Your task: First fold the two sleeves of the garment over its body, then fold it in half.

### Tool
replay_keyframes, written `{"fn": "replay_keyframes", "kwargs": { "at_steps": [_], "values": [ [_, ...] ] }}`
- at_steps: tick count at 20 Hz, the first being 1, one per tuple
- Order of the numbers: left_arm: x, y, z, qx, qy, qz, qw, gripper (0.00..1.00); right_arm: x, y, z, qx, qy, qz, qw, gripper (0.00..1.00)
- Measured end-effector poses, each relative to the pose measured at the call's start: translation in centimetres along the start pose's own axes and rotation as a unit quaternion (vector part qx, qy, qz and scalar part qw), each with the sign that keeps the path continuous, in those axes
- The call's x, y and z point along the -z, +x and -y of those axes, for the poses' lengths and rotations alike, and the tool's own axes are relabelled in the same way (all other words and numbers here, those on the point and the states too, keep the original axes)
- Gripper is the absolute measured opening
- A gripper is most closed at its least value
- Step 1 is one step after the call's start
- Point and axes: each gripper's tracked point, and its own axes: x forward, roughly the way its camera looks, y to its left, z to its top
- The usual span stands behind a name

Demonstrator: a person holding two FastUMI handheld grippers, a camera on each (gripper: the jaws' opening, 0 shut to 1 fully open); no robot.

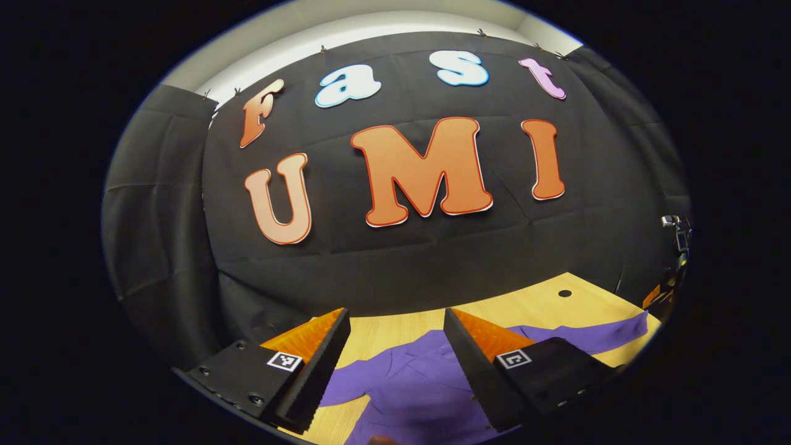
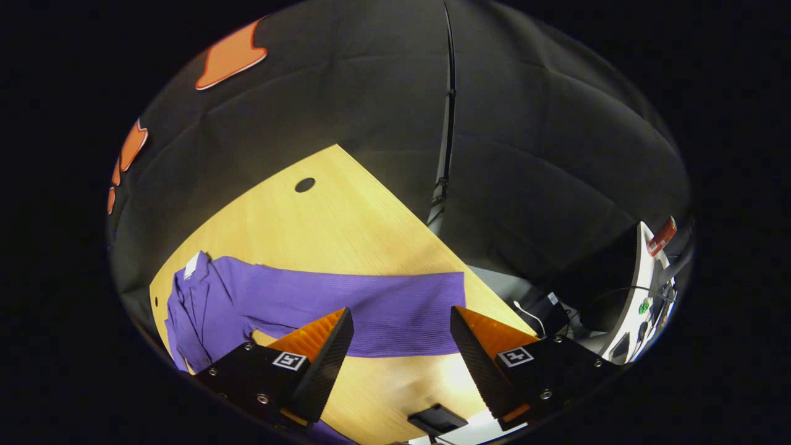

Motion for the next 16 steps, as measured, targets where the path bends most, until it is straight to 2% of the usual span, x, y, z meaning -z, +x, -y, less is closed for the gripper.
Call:
{"fn": "replay_keyframes", "kwargs": {
  "at_steps": [6, 8, 10, 11, 12, 15, 16],
  "values": [
    [1.1, 0.1, 0.5, -0.006, 0.015, -0.021, 1.000, 0.98, 3.3, 4.1, 2.1, -0.009, 0.022, -0.126, 0.992, 0.97],
    [1.5, -0.1, 0.8, -0.007, 0.020, -0.030, 0.999, 0.98, 4.3, 5.2, 2.7, 0.003, 0.023, -0.159, 0.987, 0.97],
    [2.2, -0.1, 1.1, -0.009, 0.024, -0.038, 0.999, 0.99, 4.8, 6.4, 3.5, 0.013, 0.023, -0.176, 0.984, 0.96],
    [2.2, -0.1, 1.1, -0.009, 0.025, -0.041, 0.999, 0.98, 4.9, 6.9, 3.6, 0.014, 0.025, -0.178, 0.984, 1.00],
    [2.4, -0.1, 1.2, -0.010, 0.024, -0.044, 0.999, 0.98, 4.9, 7.3, 3.6, 0.015, 0.026, -0.181, 0.983, 0.95],
    [2.5, 0.0, 1.1, -0.015, 0.026, -0.050, 0.998, 0.98, 5.3, 8.3, 3.5, 0.014, 0.024, -0.189, 0.982, 0.94],
    [2.6, 0.0, 1.2, -0.017, 0.027, -0.052, 0.998, 0.98, 5.5, 8.3, 4.1, 0.029, 0.016, -0.194, 0.980, 0.92]
  ]
}}
